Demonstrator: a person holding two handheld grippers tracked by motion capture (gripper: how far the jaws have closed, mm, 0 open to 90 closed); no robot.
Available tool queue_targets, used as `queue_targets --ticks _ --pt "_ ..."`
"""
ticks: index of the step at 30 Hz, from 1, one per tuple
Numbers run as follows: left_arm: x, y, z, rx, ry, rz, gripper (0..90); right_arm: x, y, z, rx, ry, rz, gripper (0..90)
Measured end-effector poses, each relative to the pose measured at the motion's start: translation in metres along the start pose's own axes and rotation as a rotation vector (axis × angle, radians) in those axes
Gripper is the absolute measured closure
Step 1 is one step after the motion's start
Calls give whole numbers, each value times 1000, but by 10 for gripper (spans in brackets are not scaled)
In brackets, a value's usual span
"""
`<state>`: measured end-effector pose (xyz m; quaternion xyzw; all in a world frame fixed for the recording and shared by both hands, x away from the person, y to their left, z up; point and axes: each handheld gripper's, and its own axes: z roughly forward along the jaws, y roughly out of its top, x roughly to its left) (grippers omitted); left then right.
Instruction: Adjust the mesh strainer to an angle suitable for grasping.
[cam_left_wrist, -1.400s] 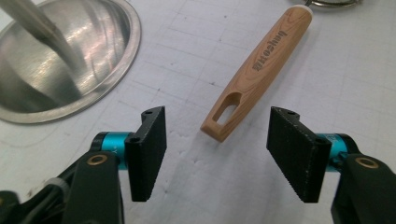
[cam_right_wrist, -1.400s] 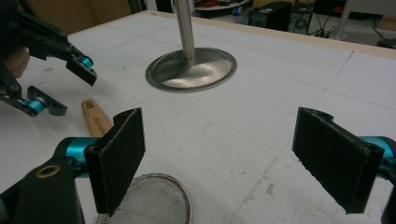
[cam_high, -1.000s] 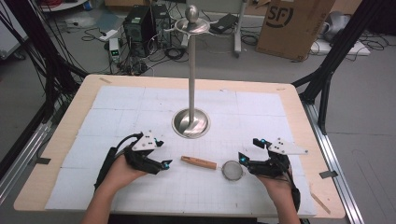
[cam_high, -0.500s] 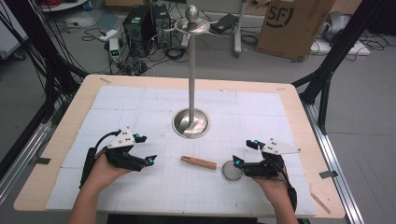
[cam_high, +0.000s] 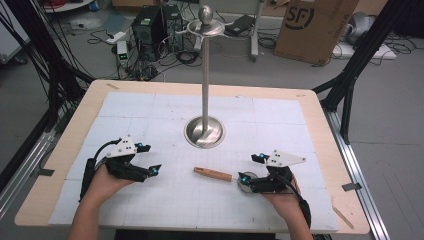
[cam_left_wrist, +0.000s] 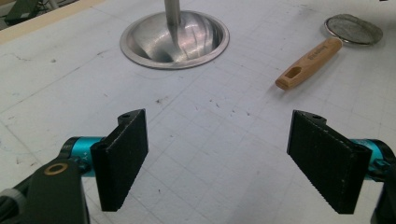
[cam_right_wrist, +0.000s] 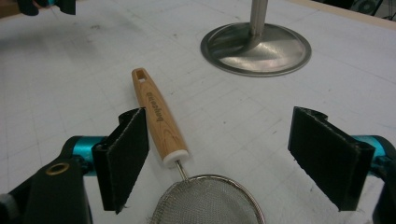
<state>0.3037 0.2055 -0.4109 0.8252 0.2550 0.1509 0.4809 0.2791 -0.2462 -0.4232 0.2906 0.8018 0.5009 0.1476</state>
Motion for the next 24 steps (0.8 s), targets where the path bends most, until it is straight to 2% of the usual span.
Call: queue_targets --ticks 6,7,11,18,20,21,24 --pt "-1 0 2 12 -1 14 211 1 3 5 37 20 -16 260" --pt "-2 0 2 9 -1 14 211 3 5 9 57 29 -34 268" --pt "-1 1 0 -1 9 17 211 4 7 15 89 43 -60 272" --pt "-1 1 1 -6 18 16 211 3 18 26 186 72 -94 287" --pt "-1 1 1 -4 19 18 211 3 20 30 220 85 -110 318" --pt "-1 2 1 0 22 18 211 3 20 30 220 85 -110 318" --pt "-1 2 1 -1 23 21 213 7 25 37 283 123 -123 350"
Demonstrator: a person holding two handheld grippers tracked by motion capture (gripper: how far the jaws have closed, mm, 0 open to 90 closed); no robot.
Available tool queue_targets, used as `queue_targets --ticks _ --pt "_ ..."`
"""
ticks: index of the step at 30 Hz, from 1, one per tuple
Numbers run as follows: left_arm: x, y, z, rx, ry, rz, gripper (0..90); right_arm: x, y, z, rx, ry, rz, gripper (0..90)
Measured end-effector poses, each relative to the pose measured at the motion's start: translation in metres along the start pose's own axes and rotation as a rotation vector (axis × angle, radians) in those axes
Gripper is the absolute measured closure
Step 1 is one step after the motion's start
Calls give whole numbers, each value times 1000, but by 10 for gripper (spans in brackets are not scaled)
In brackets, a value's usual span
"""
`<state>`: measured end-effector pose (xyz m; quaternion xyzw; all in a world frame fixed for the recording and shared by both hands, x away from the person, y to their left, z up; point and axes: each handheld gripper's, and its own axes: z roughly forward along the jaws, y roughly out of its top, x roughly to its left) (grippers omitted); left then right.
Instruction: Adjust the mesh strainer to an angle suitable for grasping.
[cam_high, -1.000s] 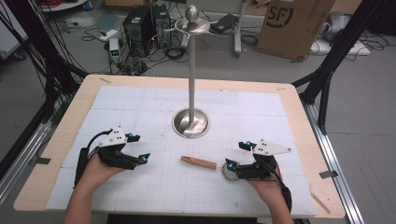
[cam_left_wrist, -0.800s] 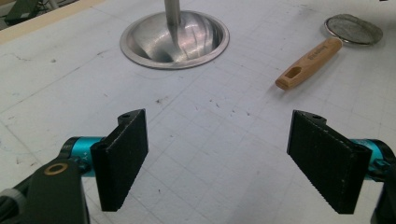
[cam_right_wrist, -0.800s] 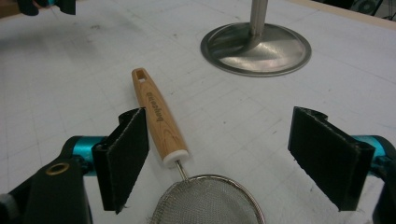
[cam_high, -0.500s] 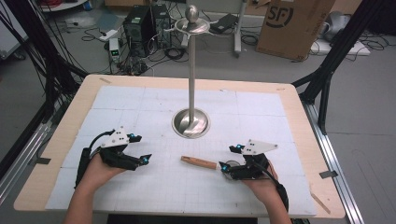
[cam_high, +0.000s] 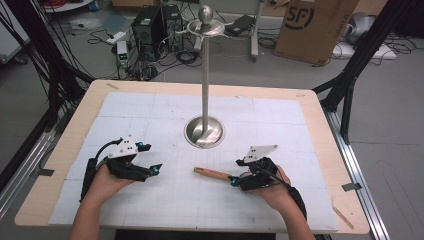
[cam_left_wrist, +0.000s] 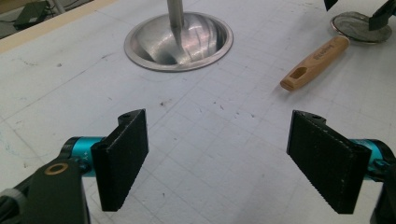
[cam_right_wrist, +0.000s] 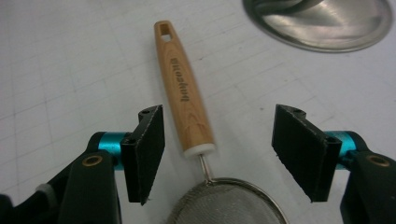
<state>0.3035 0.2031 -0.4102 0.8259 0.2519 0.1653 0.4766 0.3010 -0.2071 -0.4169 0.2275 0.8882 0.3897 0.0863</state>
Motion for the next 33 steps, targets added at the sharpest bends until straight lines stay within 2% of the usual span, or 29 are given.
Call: queue_targets --ticks 1,2,4,5,9,10,11,12,15,19,21,23,26,31,33 --pt "0 0 0 0 0 2 213 0 0 0 0 0 0 350" --pt "0 1 0 0 1 2 213 2 3 3 34 6 2 368" --pt "-1 1 -1 -6 -2 0 213 2 4 5 44 9 2 381" --pt "0 1 -1 -8 0 3 213 2 6 8 69 10 4 403" --pt "0 1 -1 -3 4 3 213 3 12 17 110 19 22 459" --pt "0 1 -2 -2 4 5 213 3 12 17 110 19 22 459" --pt "0 1 -3 -1 5 7 214 3 14 22 147 13 7 488" --pt "0 1 -3 -1 5 7 214 3 15 23 161 18 8 494" --pt "1 1 -3 -8 5 2 215 4 14 25 185 28 11 527" --pt "1 1 -2 0 8 4 217 4 13 28 204 33 13 561" --pt "0 1 -2 1 5 7 218 5 14 30 207 42 7 617" --pt "0 1 -2 3 5 9 219 6 15 30 208 46 11 632" --pt "0 1 -2 7 10 7 220 6 15 30 212 38 6 661" --pt "0 1 -1 11 10 9 221 7 14 29 217 31 16 662" --pt "0 1 -1 12 9 10 220 7 15 29 226 44 30 620"
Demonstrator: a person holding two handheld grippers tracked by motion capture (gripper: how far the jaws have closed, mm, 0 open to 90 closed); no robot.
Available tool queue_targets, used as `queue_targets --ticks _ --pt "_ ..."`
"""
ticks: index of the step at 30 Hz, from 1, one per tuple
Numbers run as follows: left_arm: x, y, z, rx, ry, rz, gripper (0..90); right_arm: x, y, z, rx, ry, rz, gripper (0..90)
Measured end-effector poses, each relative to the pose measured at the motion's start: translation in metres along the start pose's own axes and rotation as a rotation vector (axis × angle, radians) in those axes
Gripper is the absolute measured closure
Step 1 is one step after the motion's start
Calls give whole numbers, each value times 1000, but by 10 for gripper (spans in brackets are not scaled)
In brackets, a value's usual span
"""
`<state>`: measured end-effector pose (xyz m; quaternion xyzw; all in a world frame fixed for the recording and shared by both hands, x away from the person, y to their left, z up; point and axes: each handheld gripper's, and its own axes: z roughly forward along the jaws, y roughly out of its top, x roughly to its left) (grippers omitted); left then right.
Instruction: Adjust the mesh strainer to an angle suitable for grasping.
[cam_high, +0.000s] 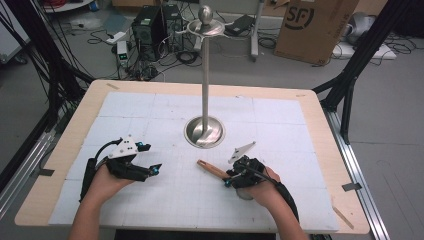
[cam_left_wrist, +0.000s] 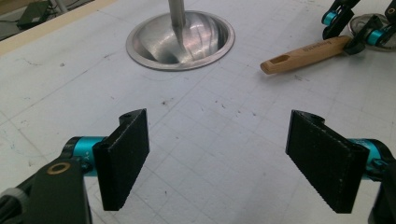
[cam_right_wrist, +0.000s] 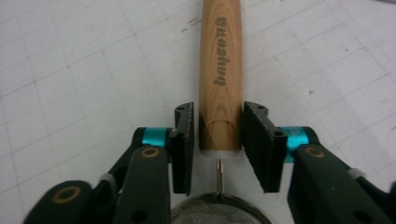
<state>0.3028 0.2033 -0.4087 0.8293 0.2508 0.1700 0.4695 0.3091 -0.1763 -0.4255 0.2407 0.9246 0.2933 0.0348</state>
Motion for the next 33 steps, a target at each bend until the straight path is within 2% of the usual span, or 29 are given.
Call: queue_targets --ticks 8,10,17,25,30,33 --pt "1 0 0 -4 -2 -4 221 1 3 -3 24 -19 -13 626" --pt "1 0 0 -7 0 -7 221 1 4 -3 46 -31 -14 631" --pt "0 0 0 2 -2 -5 221 3 9 -1 93 -44 7 654" --pt "-1 0 3 14 -7 3 221 4 12 1 113 -50 27 665" --pt "-2 0 5 26 -12 8 221 5 13 1 121 -59 18 670" --pt "-2 -1 5 26 -10 5 221 7 14 2 123 -71 -7 683"
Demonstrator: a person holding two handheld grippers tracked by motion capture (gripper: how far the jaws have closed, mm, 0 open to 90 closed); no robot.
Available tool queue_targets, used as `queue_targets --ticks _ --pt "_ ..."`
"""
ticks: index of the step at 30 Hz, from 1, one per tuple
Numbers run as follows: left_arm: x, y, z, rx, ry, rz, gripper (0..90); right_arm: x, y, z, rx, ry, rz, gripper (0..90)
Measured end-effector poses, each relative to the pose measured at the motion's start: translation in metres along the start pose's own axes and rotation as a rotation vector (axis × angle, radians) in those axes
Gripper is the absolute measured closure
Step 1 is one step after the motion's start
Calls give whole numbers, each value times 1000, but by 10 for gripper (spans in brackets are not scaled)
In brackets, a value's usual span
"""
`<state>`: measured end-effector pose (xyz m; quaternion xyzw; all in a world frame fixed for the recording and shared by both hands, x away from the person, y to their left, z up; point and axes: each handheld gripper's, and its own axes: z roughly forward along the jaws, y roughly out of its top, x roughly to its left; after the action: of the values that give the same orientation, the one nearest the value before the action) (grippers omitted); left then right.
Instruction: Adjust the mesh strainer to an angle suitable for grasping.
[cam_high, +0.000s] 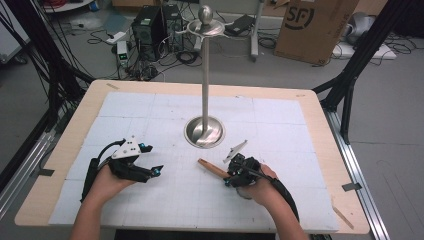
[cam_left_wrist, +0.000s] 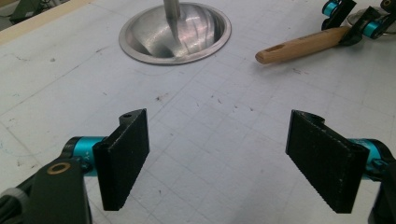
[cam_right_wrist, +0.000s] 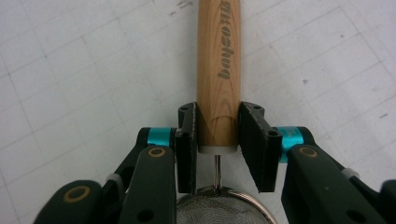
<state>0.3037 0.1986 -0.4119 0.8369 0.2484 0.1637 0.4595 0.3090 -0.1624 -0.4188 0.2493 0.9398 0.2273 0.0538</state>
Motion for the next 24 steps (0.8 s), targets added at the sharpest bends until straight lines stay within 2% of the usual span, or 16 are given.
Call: queue_targets --ticks 3,8,12,17,18,24 --pt "0 0 0 -1 3 -2 221 4 1 -1 5 -25 -44 691" --pt "1 0 -1 -1 3 -3 221 3 0 -1 1 -17 -44 693" --pt "1 -1 -1 -3 6 -8 221 4 1 -3 -6 -32 -64 698" --pt "1 -1 -1 0 7 -3 221 4 0 -3 -12 -18 -47 696" --pt "1 -1 -1 0 7 -3 221 3 -1 -4 -12 -1 -22 691" --pt "2 -1 -1 0 8 -7 221 0 -2 -4 -7 24 5 677"
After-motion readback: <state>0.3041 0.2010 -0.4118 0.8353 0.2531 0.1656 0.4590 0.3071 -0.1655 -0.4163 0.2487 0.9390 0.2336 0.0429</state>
